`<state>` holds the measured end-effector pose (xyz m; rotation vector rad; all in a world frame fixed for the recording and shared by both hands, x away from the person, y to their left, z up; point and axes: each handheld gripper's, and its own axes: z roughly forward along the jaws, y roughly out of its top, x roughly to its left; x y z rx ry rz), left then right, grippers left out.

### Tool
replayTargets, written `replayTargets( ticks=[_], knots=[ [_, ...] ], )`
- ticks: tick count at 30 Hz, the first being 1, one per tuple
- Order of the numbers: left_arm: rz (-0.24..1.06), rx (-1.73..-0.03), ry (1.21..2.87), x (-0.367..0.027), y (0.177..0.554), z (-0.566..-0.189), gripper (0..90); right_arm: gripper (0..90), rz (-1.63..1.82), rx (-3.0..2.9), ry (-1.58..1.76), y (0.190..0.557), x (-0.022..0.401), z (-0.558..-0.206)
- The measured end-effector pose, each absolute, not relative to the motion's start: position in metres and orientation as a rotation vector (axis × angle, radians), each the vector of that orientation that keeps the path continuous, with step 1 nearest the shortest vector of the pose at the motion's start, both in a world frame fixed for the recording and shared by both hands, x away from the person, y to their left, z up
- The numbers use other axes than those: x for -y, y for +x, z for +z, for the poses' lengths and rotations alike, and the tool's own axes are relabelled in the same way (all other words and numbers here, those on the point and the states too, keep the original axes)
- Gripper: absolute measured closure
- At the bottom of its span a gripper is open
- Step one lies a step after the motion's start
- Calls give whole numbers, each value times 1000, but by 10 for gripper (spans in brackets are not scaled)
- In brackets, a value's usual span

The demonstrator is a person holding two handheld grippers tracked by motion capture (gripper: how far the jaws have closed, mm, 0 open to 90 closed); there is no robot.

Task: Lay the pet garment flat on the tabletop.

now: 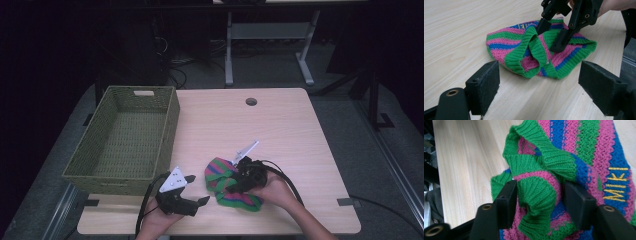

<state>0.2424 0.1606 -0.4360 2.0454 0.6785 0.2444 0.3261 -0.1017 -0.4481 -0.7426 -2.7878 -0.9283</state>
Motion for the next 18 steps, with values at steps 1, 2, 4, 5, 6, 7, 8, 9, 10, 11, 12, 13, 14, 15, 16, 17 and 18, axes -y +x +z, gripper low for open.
replayTargets(
  ticks=[1,2,4,5,6,7,8,9,10,11,12,13,14,15,16,17,18],
  knots=[
    [244,-679,2045,-161,242,-436,169,408,-932,2777,-746,326,102,-448],
    [244,-679,2045,-161,242,-436,169,393,-931,2766,-747,327,102,-448],
    [245,-678,2048,-161,243,-436,169,376,-932,2762,-738,326,102,-447],
    [243,-679,2047,-161,242,-436,169,367,-931,2765,-733,326,103,-447],
    [244,-679,2046,-161,242,-436,169,366,-939,2764,-719,326,103,-446],
    [243,-681,2043,-161,242,-436,169,361,-947,2767,-715,326,104,-446],
    [243,-682,2038,-161,242,-436,169,361,-952,2764,-718,325,105,-444],
    [245,-681,2036,-161,242,-435,169,361,-963,2757,-718,324,107,-443],
    [245,-681,2038,-161,242,-435,169,360,-967,2765,-709,324,108,-442],
    [245,-681,2038,-161,242,-435,169,360,-967,2765,-709,324,108,-442],
    [245,-682,2037,-161,242,-435,169,359,-966,2775,-701,322,110,-438],
    [245,-683,2036,-161,242,-435,169,359,-972,2772,-703,321,111,-437],
    [244,-684,2035,-161,242,-435,169,358,-986,2775,-694,321,113,-435],
    [245,-684,2033,-162,242,-435,169,358,-992,2768,-698,320,115,-433],
    [245,-684,2033,-162,242,-435,169,358,-1001,2769,-696,320,117,-431],
    [243,-685,2033,-162,242,-435,169,357,-999,2773,-696,319,119,-429],
    [244,-685,2034,-162,242,-435,169,357,-1002,2784,-690,320,121,-427]
  ],
)
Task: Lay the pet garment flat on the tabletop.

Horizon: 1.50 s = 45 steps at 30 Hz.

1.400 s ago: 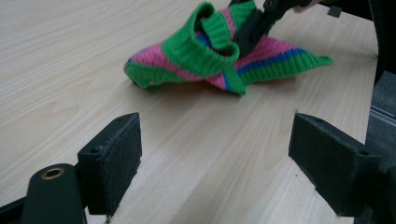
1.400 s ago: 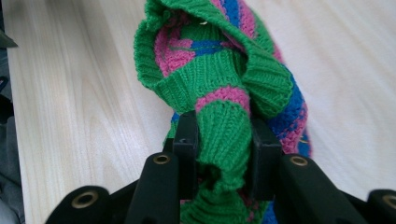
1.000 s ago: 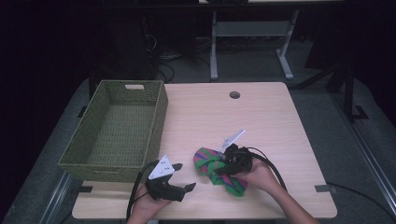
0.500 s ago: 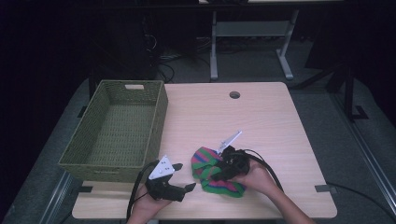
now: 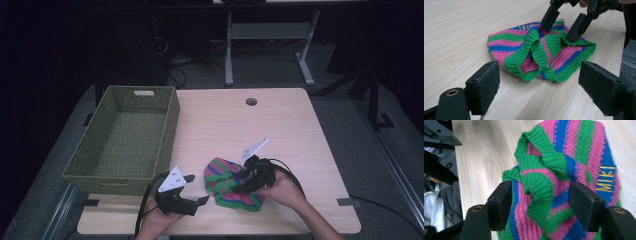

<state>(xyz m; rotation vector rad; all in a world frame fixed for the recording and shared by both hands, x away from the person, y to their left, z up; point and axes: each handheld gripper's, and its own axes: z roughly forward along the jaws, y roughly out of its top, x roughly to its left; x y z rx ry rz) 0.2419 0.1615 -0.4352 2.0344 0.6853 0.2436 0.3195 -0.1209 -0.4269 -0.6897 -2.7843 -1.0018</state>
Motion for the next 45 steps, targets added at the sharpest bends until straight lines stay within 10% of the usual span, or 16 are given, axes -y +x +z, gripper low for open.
replayTargets(
  ticks=[13,27,45],
  knots=[
    [243,-685,2034,-161,242,-435,168,616,-1060,2771,-659,320,129,-402],
    [235,-690,2019,-165,243,-434,169,570,-950,2781,-638,325,105,-426],
    [237,-689,2017,-165,242,-434,169,739,-943,2773,-680,323,102,-451]
  ],
)
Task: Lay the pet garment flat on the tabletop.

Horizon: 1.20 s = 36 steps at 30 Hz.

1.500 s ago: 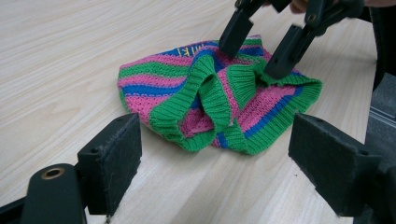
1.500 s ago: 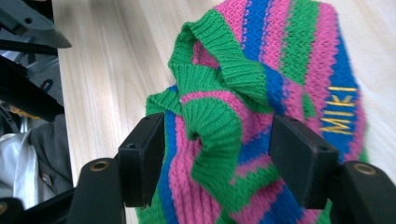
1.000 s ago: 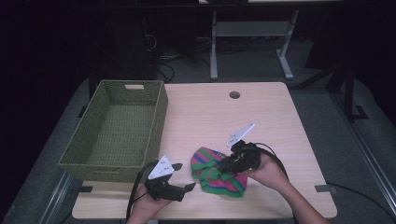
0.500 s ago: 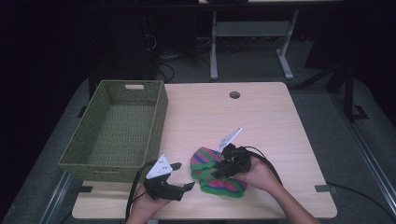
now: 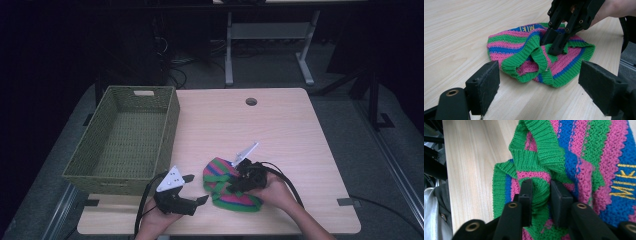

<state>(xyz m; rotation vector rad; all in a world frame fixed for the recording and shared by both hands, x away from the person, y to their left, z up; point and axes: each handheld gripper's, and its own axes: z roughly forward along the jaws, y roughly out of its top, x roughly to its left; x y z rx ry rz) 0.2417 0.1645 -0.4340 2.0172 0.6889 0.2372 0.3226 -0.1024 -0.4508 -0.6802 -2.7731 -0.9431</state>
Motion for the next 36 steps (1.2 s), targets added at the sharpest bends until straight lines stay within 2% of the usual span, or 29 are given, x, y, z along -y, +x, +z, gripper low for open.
replayTargets(
  ticks=[14,36],
  knots=[
    [235,-687,2017,-164,242,-434,169,810,-993,2742,-654,317,109,-452],
    [205,-689,1989,-163,243,-432,169,816,-1126,2736,-670,308,131,-406]
  ],
)
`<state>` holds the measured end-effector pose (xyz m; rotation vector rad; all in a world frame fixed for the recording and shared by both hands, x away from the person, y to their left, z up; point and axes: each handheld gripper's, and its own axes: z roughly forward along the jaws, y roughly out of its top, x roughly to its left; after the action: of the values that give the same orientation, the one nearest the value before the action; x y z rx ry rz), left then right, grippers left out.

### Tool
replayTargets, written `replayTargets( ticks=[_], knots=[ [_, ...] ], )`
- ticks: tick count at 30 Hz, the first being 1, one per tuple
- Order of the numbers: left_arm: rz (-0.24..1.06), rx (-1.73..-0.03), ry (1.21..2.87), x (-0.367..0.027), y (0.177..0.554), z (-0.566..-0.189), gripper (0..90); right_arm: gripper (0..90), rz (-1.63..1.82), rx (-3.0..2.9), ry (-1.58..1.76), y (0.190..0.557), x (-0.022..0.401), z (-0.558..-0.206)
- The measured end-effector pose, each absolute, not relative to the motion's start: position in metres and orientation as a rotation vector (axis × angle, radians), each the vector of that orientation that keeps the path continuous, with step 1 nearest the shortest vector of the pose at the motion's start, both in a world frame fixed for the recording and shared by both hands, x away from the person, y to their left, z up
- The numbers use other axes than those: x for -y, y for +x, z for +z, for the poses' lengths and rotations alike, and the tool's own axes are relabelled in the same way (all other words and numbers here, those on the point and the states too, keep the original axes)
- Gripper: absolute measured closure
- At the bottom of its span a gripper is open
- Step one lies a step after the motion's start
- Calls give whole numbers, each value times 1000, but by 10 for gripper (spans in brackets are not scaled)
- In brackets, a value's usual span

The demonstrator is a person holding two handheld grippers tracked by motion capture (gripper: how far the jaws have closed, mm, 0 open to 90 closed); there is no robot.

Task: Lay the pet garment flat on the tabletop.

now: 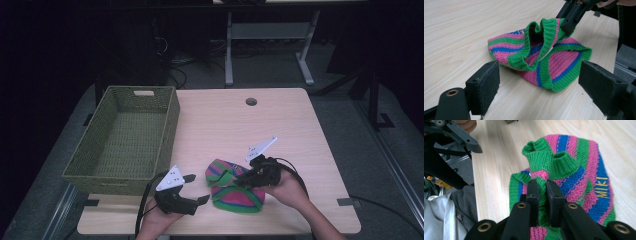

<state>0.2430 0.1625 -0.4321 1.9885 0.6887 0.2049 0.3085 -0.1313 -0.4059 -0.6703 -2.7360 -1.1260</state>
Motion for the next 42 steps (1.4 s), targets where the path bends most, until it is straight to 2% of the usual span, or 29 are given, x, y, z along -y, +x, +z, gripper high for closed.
replayTargets(
  ticks=[16,26,31,39,42],
  knots=[
    [216,-666,2008,-145,251,-429,169,817,-1241,2785,-640,316,153,-358],
    [169,-705,1983,-139,269,-435,173,818,-1263,2774,-596,325,165,-345],
    [207,-720,1988,-131,278,-440,175,818,-1299,2751,-582,326,170,-341],
    [253,-704,1969,-118,293,-442,213,819,-1326,2762,-524,324,174,-330],
    [260,-684,1961,-115,299,-441,254,818,-1330,2754,-515,323,174,-327]
  ],
)
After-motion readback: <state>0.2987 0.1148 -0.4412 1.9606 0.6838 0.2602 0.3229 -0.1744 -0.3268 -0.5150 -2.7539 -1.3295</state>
